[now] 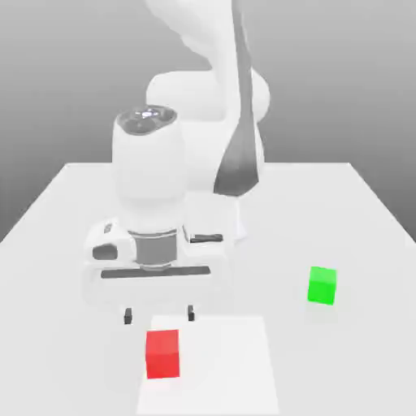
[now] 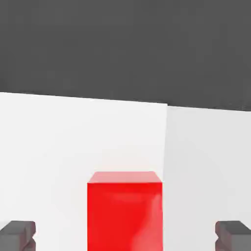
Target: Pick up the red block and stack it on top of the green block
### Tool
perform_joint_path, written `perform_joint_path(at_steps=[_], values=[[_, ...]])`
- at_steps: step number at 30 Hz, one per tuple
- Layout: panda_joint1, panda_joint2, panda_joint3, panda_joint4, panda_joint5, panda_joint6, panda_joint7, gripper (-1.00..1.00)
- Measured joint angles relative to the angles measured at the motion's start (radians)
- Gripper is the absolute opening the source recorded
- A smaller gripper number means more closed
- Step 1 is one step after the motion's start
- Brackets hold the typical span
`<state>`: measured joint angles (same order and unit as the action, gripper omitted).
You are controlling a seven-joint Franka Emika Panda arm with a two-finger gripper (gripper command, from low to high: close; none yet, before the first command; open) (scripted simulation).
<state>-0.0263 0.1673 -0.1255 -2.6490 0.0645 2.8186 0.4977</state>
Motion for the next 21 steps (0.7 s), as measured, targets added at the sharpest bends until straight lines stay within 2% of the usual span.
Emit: perform_joint_path(at_steps=[3, 4, 11, 17, 21], values=[[-0.027, 0.109, 0.035, 0.015, 0.04, 0.09, -0.031, 0.0], [-0.033, 0.13, 0.043, 0.018, 0.047, 0.108, -0.036, -1.0], [-0.035, 0.127, 0.044, 0.017, 0.042, 0.105, -0.033, -1.0], [-0.005, -0.063, 0.018, -0.017, -0.027, -0.05, 0.006, -1.0], [0.141, -0.163, 0.104, -0.082, -0.002, -0.085, -0.144, -1.0]])
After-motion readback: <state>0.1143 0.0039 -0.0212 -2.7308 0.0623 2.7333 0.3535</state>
